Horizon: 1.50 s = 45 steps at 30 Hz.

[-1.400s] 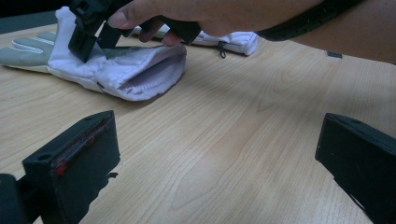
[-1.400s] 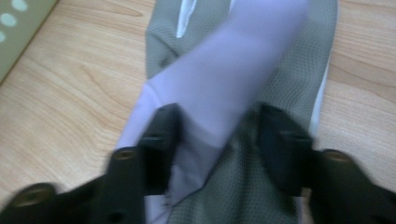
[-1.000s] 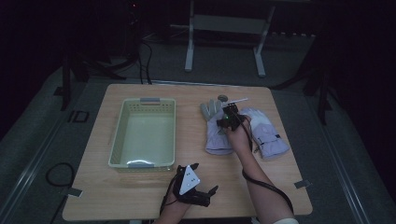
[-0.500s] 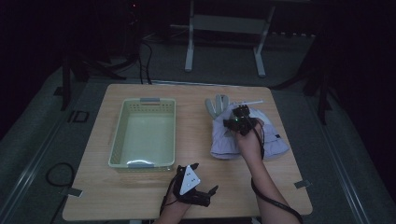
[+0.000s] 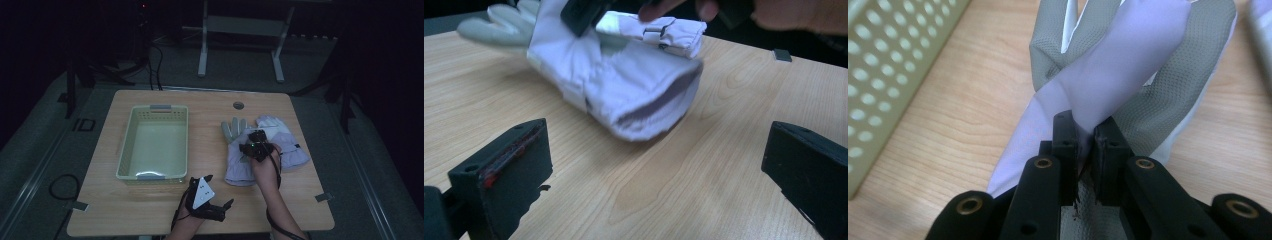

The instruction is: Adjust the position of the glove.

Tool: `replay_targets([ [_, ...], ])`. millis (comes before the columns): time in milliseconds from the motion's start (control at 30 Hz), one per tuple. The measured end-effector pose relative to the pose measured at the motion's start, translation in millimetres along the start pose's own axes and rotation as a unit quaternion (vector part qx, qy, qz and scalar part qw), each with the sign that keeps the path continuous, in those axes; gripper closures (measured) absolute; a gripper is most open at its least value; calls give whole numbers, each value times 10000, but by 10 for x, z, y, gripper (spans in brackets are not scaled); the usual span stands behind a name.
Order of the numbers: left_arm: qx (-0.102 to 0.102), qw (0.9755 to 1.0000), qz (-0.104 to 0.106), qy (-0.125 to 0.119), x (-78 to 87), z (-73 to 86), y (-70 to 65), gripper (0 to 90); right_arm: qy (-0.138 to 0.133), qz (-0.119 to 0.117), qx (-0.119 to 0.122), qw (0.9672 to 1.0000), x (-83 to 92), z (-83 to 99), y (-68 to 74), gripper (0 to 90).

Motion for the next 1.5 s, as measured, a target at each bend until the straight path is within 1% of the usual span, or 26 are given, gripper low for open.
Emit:
replay_targets([
  [67,6,10000,10,-1,0,0,-1,0,40,8,-9,10000,-83,8,3,817],
  [133,-9,10000,16,0,1,0,-1,0,92,73,-14,9999,-168,16,-3,811],
  [267,13,10000,24,-3,1,0,0,0,180,34,-96,9998,-302,62,-24,789],
  [400,21,10000,37,-4,1,0,0,0,110,-49,-182,9998,-337,102,-45,743],
  [467,21,10000,47,3,0,0,-1,0,50,-105,-194,9997,-328,99,-57,691],
  [500,21,10000,46,3,0,0,-2,0,39,-132,-195,9997,-315,92,-66,668],
  [600,28,10000,37,1,-1,0,-1,0,-7,-66,-96,9999,-245,55,-97,635],
  [667,26,10000,36,6,-1,0,-1,0,-83,-23,-32,10000,-180,23,-120,606],
  [733,20,10000,30,4,-1,0,-1,0,-129,-28,35,9999,-118,-4,-139,579],
  [800,11,10000,24,7,0,0,-1,0,-241,-43,150,9996,-56,-27,-153,549],
  [867,19,10000,24,6,-1,-1,0,0,-338,35,264,9991,4,-37,-169,523],
  [900,18,10000,21,3,-1,-1,1,0,-453,5,333,9984,45,-46,-181,516],
  [933,19,10000,21,4,-2,-1,0,0,-502,24,356,9981,73,-50,-190,510],
  [967,22,10000,22,6,-2,-1,-1,0,-516,90,378,9979,107,-56,-204,499],
  [1033,11,10000,21,10,-1,0,0,0,-581,84,435,9973,177,-69,-245,494],
  [1067,10,10000,21,11,-1,0,-1,0,-620,122,453,9970,216,-74,-270,485],
  [1133,21,10000,22,8,-1,0,0,0,-604,199,517,9966,281,-82,-335,472],
  [1300,27,10000,26,-2,-3,-1,0,0,-596,351,540,9961,420,-64,-547,455],
  [1500,42,10000,20,-2,-2,-1,1,0,-697,603,688,9934,528,7,-783,457],
])
Point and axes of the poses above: each handheld gripper's, and its own axes: x roughly backward along the jaws, z roughly out of its underside, y roughly to its left, the point moved 3 cm from there along -x, roughly forward along the jaws, and after that the axes turned 15 degrees about x, right-handed, at the moved point
